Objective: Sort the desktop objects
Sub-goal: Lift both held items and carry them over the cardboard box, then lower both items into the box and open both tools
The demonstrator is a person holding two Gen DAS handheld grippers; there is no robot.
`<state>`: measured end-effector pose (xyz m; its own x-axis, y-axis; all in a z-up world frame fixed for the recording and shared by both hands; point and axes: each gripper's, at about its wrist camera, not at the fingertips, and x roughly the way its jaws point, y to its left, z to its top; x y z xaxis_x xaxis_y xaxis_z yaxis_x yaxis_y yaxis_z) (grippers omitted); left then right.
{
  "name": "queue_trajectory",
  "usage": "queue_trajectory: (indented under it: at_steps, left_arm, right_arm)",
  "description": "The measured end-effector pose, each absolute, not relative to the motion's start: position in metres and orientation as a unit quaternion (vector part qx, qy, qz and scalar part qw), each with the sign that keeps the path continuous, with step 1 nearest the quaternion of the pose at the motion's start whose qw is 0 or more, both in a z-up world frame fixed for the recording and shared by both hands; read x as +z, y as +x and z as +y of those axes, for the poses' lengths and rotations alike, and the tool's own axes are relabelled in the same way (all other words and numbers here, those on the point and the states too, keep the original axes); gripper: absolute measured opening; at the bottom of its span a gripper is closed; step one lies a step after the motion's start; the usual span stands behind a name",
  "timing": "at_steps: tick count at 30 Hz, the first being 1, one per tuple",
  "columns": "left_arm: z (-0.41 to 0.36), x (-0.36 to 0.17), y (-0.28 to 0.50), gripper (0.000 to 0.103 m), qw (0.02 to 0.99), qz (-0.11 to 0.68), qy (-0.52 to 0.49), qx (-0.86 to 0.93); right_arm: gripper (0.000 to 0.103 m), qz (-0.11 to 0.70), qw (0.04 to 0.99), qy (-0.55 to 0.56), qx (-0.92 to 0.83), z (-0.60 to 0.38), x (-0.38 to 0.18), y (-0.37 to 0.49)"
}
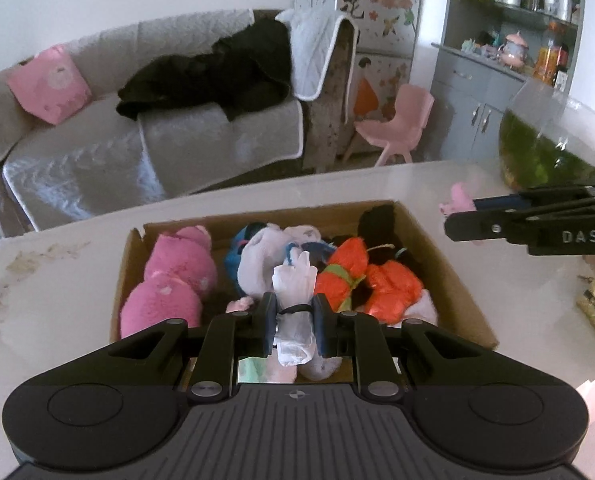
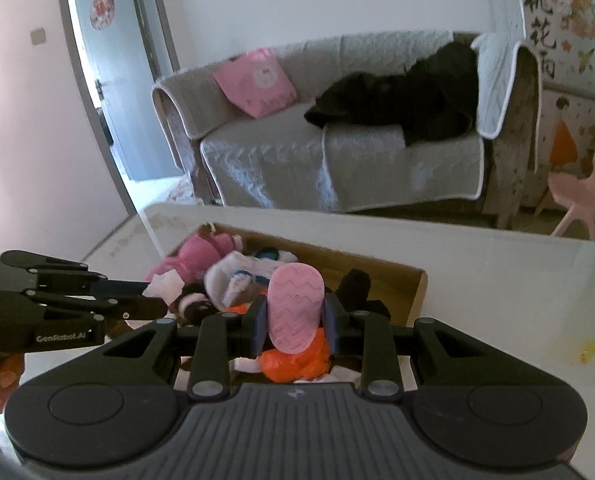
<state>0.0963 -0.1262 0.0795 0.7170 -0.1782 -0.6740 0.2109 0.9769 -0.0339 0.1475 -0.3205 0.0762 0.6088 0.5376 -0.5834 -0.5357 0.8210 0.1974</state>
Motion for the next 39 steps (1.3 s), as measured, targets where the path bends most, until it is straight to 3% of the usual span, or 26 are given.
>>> queue_trajectory:
  at_steps: [16, 17, 19, 20, 21, 23, 25, 29, 31, 35, 37, 39]
  left_arm:
    - [-0.119, 0.044, 0.124, 0.026, 0.916, 0.386, 0.019, -0.110]
    - [-0.119, 0.043, 0.124, 0.029, 0.915, 0.387, 0.017, -0.111]
    - [-0.120, 0.043, 0.123, 0.048, 0.914, 0.388, 0.015, -0.116]
    - [-0.121, 0.044, 0.122, 0.068, 0.916, 0.384, 0.018, -0.114]
    - [-0.122, 0.044, 0.121, 0.075, 0.918, 0.380, 0.020, -0.112]
    - [-0.123, 0.044, 0.119, 0.074, 0.918, 0.380, 0.019, -0.114]
    - [-0.123, 0.044, 0.118, 0.079, 0.918, 0.382, 0.018, -0.109]
    - [-0.122, 0.050, 0.112, 0.093, 0.921, 0.378, 0.013, -0.092]
    - [-0.120, 0.055, 0.107, 0.099, 0.925, 0.370, 0.009, -0.084]
    - [-0.117, 0.067, 0.100, 0.103, 0.931, 0.359, 0.004, -0.065]
    - [-0.117, 0.074, 0.094, 0.103, 0.932, 0.356, 0.001, -0.062]
    - [-0.118, 0.081, 0.086, 0.103, 0.936, 0.349, 0.003, -0.054]
  right_arm:
    - [0.029, 0.369, 0.880, -0.037, 0.298, -0.289, 0.046, 0.166]
    - [0.029, 0.370, 0.879, -0.038, 0.297, -0.288, 0.046, 0.166]
    - [0.036, 0.368, 0.882, -0.047, 0.291, -0.288, 0.046, 0.164]
    - [0.038, 0.369, 0.881, -0.049, 0.292, -0.287, 0.046, 0.163]
    - [0.040, 0.367, 0.881, -0.052, 0.293, -0.288, 0.047, 0.161]
    - [0.042, 0.363, 0.882, -0.060, 0.294, -0.287, 0.050, 0.156]
    - [0.050, 0.359, 0.884, -0.057, 0.293, -0.287, 0.053, 0.155]
    - [0.057, 0.351, 0.888, -0.058, 0.291, -0.285, 0.060, 0.149]
    - [0.076, 0.345, 0.892, -0.056, 0.287, -0.284, 0.064, 0.145]
    - [0.082, 0.328, 0.900, -0.050, 0.281, -0.283, 0.074, 0.140]
    - [0.097, 0.323, 0.905, -0.040, 0.275, -0.285, 0.080, 0.135]
    - [0.100, 0.314, 0.909, -0.035, 0.271, -0.286, 0.086, 0.128]
